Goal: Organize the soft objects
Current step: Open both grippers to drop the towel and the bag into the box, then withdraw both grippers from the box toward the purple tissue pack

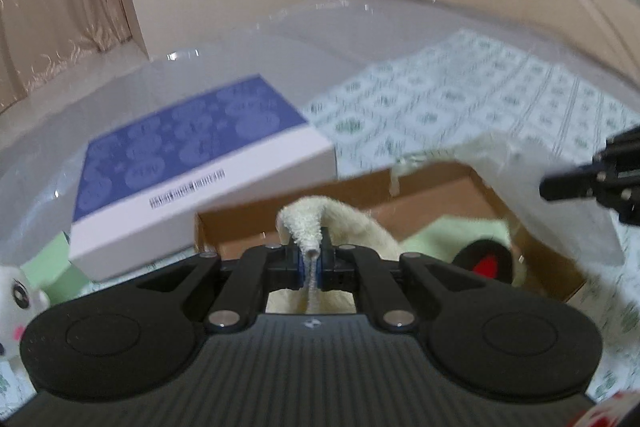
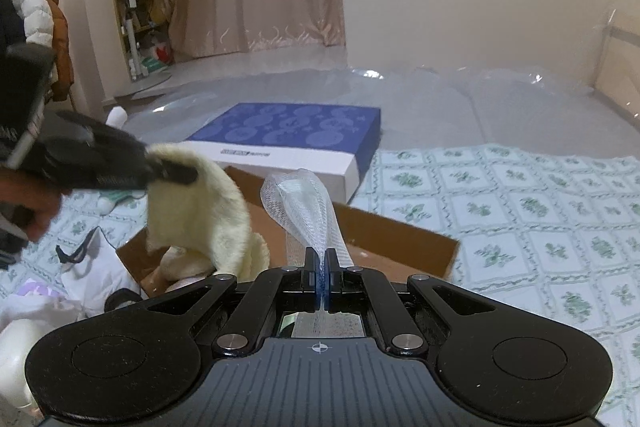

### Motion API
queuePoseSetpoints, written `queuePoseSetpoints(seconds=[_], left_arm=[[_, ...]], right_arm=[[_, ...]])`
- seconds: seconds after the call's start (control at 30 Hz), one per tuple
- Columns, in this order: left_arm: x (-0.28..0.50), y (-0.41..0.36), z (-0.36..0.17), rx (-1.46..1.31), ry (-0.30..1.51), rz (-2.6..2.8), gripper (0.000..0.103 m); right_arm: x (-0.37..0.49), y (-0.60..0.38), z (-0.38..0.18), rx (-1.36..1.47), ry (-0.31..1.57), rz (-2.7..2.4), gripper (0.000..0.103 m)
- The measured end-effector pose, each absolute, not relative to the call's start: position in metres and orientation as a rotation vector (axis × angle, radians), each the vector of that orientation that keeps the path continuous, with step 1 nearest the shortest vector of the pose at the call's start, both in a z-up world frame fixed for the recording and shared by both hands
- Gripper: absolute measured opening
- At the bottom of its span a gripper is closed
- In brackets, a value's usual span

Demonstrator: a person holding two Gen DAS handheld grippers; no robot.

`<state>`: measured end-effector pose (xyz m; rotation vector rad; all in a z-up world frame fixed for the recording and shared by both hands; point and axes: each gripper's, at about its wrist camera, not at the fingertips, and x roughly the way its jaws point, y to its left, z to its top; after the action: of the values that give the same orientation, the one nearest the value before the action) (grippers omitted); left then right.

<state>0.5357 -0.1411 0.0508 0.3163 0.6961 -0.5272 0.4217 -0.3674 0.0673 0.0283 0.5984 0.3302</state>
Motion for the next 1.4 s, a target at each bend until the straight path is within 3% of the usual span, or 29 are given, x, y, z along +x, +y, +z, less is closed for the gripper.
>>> queuePoseSetpoints(seconds=[0.23,0.3,0.37,0.4,0.57,0.6,0.67,0.7,0.73,1.4], left_arm=[[0.544,-0.149,0.010,0.385,0.779,-0.535,0.008],[0.545,-0.146,0.007,0.360,0.786,-0.546,0.017],[0.543,-0.142,0.009,0.337,0.781,-0.551,0.036],[0.541,-0.139,0.011,0.329,0.771,-0.553,0.040],[0.537,-0.123,0.024,0.286,0.735,-0.539,0.040],[0.535,-0.118,0.027,0.272,0.727,-0.532,0.040],[0.533,-0.110,0.033,0.251,0.715,-0.523,0.040],[0.531,-0.106,0.035,0.243,0.711,-0.519,0.040],[0.530,-0.102,0.037,0.237,0.707,-0.512,0.040],[0.421,-0.040,0.079,0.131,0.694,-0.361,0.040]], right_arm=[[0.450,-0.357,0.042,0.054,0.646,0.369,0.001],[0.457,-0.354,0.035,0.057,0.659,0.375,0.001],[0.464,-0.350,0.029,0.058,0.669,0.378,0.001],[0.467,-0.348,0.027,0.056,0.673,0.379,0.002],[0.480,-0.341,0.013,0.065,0.690,0.375,0.002],[0.483,-0.341,0.010,0.077,0.701,0.382,0.006],[0.487,-0.343,0.005,0.106,0.707,0.395,0.033],[0.487,-0.345,0.003,0.119,0.707,0.389,0.059],[0.486,-0.347,0.003,0.129,0.705,0.383,0.063],[0.398,-0.368,0.057,0.114,0.651,0.298,0.063]])
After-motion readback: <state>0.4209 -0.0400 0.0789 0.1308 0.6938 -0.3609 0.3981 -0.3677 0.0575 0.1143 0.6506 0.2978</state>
